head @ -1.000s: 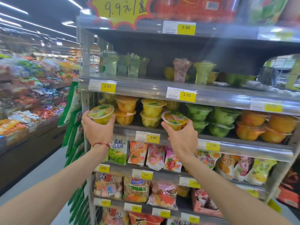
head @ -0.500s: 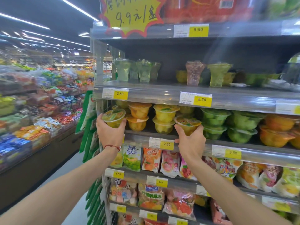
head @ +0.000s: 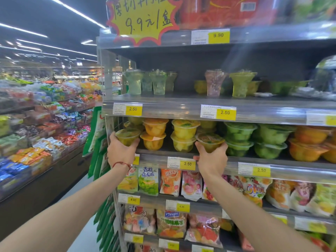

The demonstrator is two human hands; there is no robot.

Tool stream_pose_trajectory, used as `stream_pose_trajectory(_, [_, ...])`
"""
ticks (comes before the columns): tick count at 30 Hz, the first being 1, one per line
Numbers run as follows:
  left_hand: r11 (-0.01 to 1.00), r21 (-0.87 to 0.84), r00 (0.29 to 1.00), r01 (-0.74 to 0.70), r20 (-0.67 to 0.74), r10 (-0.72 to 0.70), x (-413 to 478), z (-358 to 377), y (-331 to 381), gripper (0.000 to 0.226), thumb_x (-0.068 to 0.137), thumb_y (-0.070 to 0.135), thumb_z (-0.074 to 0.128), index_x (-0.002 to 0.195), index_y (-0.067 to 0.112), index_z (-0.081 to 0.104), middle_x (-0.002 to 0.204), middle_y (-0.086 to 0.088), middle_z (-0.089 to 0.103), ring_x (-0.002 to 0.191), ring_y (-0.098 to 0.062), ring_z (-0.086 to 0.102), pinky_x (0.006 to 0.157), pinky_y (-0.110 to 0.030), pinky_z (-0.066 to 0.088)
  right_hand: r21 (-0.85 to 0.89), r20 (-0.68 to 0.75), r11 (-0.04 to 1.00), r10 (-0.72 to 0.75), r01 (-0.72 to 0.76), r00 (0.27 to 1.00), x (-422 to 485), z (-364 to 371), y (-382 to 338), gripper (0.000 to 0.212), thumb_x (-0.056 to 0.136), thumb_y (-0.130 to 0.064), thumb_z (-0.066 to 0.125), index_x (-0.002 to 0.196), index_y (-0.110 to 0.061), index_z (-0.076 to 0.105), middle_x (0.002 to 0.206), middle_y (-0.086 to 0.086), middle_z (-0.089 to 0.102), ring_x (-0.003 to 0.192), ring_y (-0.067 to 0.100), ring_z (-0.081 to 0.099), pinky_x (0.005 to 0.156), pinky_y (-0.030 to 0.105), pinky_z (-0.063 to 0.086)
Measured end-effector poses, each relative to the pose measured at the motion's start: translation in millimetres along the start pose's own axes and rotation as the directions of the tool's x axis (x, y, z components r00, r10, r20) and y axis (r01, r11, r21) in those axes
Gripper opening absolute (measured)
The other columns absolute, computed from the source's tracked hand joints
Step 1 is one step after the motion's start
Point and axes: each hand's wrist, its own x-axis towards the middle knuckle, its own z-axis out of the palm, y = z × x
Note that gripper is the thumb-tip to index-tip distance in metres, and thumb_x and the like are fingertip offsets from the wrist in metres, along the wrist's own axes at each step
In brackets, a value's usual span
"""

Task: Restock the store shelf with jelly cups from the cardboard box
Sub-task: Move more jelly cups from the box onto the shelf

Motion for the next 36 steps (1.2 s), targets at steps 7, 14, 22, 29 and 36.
stream_pose_trajectory(7, [0.995, 0.081, 0.993, -0.05, 0.115, 0.04, 0.9, -3.0, -7.6, 0.099, 0.075, 0.059, 0.07, 0.15, 0.02, 0.02, 0.128, -0.014, 0.06, 0.113, -0.04, 0.059, 0.09, -0.051, 0.049, 0.01, 0.035, 0.999, -0.032, 0.031, 0.999, -4.0, 0.5, 4.4, 0.062, 0.083, -0.048, 0.074, 0.131, -0.029, 0.04, 0.119, -0.002, 0.065, 0.068, 0.017, 0.076, 0.085, 0.053, 0.059])
stream_pose_trajectory(14, [0.981, -0.148, 0.983, -0.123, 0.116, 0.141, -30.3, -18.4, -12.8, 0.082, 0.087, 0.033, 0.069, 0.152, 0.01, 0.024, 0.154, -0.008, 0.033, 0.14, -0.024, 0.034, 0.114, -0.033, 0.033, -0.012, 0.066, 0.999, -0.04, 0.041, 0.997, -62.8, -9.9, -2.9, 0.073, 0.1, -0.02, 0.062, 0.159, -0.017, 0.02, 0.163, -0.004, 0.025, 0.134, 0.015, 0.047, 0.113, 0.031, 0.036])
stream_pose_trajectory(22, [0.976, -0.208, 0.958, -0.057, 0.263, 0.112, -125.3, -53.6, -84.4, 0.044, 0.091, 0.019, 0.062, 0.132, 0.019, 0.048, 0.125, 0.007, 0.053, 0.095, -0.018, 0.063, 0.084, -0.034, 0.055, -0.011, 0.23, 0.999, -0.035, 0.039, 0.973, -173.7, 4.0, 57.0, 0.034, 0.101, -0.015, 0.058, 0.129, -0.032, 0.049, 0.115, -0.017, 0.058, 0.085, -0.006, 0.059, 0.075, 0.017, 0.048])
stream_pose_trajectory(29, [0.999, 0.008, 0.914, 0.039, 0.404, -0.039, -205.5, -108.2, -197.1, 0.026, 0.092, 0.009, 0.06, 0.114, 0.022, 0.054, 0.108, 0.013, 0.06, 0.077, 0.004, 0.06, 0.069, -0.009, 0.046, -0.224, 0.369, 0.951, 0.283, -0.211, 0.885, -246.7, 16.5, 157.4, 0.022, 0.1, -0.01, 0.056, 0.117, -0.024, 0.057, 0.093, -0.021, 0.055, 0.078, -0.002, 0.056, 0.065, 0.017, 0.042])
stream_pose_trajectory(36, [0.912, 0.23, 0.851, 0.339, 0.337, -0.402, -254.8, -141.6, -308.6, 0.03, 0.088, 0.003, 0.059, 0.113, 0.019, 0.058, 0.099, 0.005, 0.067, 0.075, -0.009, 0.064, 0.073, -0.025, 0.054, -0.513, 0.493, 0.797, 0.577, -0.318, 0.651, -291.5, 28.1, 267.7, 0.021, 0.094, -0.003, 0.061, 0.109, -0.018, 0.066, 0.093, -0.011, 0.063, 0.088, 0.013, 0.063, 0.09, 0.042, 0.054])
